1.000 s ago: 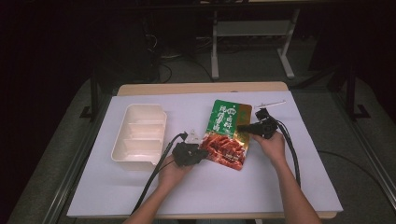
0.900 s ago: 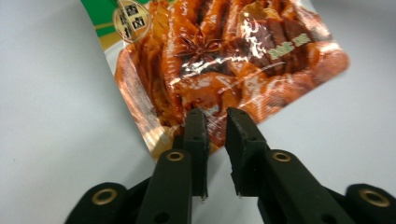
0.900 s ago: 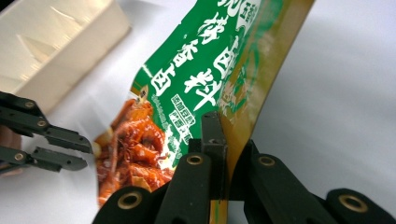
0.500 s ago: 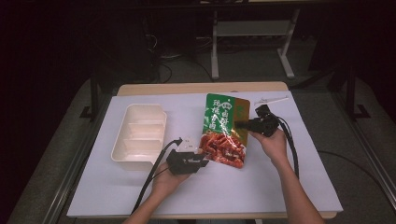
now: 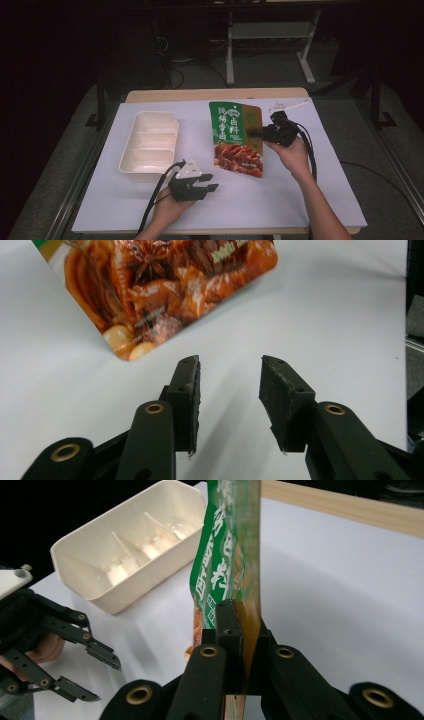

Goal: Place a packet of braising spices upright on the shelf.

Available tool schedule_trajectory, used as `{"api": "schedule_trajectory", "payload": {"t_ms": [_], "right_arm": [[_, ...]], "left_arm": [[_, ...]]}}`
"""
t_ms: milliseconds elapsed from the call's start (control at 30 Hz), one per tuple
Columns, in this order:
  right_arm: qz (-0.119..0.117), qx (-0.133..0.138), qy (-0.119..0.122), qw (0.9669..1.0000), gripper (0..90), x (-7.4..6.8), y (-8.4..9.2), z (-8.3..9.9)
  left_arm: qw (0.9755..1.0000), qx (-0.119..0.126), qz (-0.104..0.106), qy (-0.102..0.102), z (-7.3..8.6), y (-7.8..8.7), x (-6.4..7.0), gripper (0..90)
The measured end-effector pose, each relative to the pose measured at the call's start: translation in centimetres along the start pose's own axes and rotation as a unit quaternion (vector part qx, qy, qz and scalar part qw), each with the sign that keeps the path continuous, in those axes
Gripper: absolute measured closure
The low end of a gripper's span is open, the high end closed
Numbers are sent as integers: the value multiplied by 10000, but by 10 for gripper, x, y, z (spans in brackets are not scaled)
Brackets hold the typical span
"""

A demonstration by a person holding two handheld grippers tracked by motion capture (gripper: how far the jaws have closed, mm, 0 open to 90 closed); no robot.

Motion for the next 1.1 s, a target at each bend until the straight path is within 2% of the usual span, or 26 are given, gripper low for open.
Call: {"api": "schedule_trajectory", "payload": {"t_ms": [67, 233, 533, 900, 1100], "right_arm": [[-1, -16, 54, 10000, 892, -4, 1, -1], [-48, -66, 282, 9996, 893, -24, 2, -7], [42, 2, 522, 9986, 893, -41, 3, -17], [-56, 114, 585, 9982, 893, -58, -1, -30], [-106, 133, 669, 9976, 893, -66, -8, -36]], "left_arm": [[10000, 30, 24, 6, 2, 3, 3, 582], [10000, 70, 31, -46, 6, 14, 7, 561], [9999, 126, 25, -72, 14, 26, 14, 511], [9998, 124, -34, -152, 23, 36, 24, 372], [9997, 139, -9, -196, 26, 38, 27, 350]]}}
Point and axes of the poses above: each handheld gripper's, and its own axes: y roughly backward along the jaws, z roughly out of its underside, x roughly to its right, the point moved 4 cm from there along -y, roughly forward along the jaws, and after that the axes turned 13 degrees about -y, right-handed, at the moved point
